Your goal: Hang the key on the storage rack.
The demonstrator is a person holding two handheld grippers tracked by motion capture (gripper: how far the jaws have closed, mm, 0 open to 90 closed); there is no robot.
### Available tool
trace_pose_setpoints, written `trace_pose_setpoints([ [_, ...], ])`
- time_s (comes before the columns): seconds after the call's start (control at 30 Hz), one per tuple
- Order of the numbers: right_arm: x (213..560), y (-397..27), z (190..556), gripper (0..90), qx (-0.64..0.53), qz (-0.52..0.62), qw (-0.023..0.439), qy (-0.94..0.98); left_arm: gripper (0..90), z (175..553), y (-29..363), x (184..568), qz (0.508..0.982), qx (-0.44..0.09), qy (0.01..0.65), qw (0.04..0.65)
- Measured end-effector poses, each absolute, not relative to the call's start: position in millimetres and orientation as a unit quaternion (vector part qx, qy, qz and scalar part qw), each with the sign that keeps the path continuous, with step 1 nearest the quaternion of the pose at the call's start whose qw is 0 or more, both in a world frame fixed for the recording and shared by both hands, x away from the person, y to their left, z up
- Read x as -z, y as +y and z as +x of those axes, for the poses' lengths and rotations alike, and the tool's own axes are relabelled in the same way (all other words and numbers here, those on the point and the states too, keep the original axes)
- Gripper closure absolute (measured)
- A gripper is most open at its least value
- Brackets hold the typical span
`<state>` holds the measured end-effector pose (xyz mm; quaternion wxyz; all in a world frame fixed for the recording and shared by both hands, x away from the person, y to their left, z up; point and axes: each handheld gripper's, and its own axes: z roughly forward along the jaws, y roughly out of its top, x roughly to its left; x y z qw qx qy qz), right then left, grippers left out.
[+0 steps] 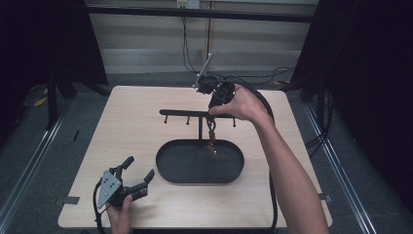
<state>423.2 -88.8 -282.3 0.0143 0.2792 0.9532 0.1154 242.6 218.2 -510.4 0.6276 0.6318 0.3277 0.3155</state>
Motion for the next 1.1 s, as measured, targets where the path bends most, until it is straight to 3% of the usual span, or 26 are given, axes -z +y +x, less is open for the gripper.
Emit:
trace_pose_setpoints([
  [0.43, 283.9, -96.3, 420.3, 69.4, -0.129, 0.282, 0.0, 0.951, 15.9, 242.7, 218.3, 510.5, 0.631, -0.318, 0.327, 0.627],
  [0.87, 286.5, -113.9, 401.5, 41.1, -0.191, 0.31, 0.003, 0.931, 15.9, 242.8, 218.1, 510.5, 0.63, -0.317, 0.327, 0.629],
  [1.1, 296.3, -122.1, 392.4, 36.1, -0.211, 0.318, 0.005, 0.924, 15.9, 242.6, 218.6, 510.4, 0.633, -0.316, 0.327, 0.626],
])
